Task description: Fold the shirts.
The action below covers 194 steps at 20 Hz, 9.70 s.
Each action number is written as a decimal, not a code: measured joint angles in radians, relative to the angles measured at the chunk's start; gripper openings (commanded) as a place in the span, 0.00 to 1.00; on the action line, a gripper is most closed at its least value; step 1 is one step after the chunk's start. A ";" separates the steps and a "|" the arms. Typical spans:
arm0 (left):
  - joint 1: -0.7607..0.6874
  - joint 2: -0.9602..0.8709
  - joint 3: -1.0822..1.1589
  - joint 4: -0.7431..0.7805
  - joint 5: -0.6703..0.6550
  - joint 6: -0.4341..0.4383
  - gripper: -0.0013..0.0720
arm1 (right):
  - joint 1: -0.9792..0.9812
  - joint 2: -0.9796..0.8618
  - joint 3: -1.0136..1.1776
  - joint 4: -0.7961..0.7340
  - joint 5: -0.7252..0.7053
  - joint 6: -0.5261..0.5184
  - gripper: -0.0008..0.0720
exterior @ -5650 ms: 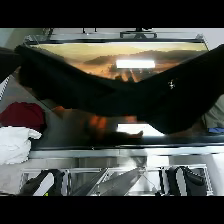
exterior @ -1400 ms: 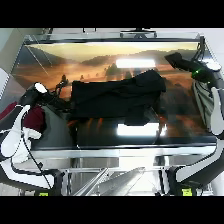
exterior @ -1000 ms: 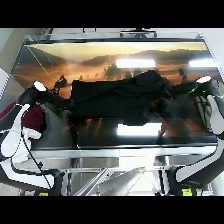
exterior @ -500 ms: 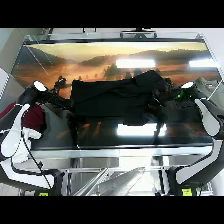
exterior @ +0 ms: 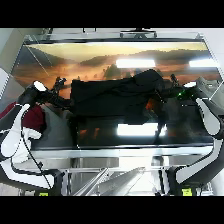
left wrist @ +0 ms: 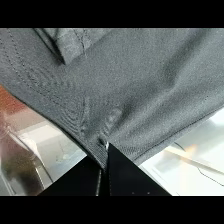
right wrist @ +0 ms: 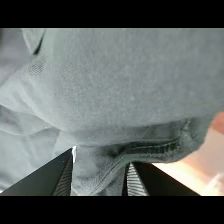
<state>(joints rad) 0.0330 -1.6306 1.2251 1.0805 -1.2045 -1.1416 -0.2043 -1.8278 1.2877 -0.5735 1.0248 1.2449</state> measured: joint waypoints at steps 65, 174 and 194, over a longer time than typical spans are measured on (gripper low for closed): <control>0.244 -0.188 0.512 -0.318 -0.343 -0.088 0.47 | -0.345 0.287 0.034 0.173 0.125 -0.455 0.58; 0.222 -0.492 0.757 -0.583 -0.123 0.185 0.04 | -0.155 -0.048 0.231 0.444 -0.114 -0.621 0.04; 0.146 -0.498 0.648 -0.267 -0.111 0.129 0.04 | -0.185 -0.081 0.180 -0.103 0.049 -0.405 0.04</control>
<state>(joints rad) 0.1795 -2.1284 1.8729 0.8139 -1.3155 -1.0130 -0.3889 -1.9087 1.4681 -0.6762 1.0740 0.8398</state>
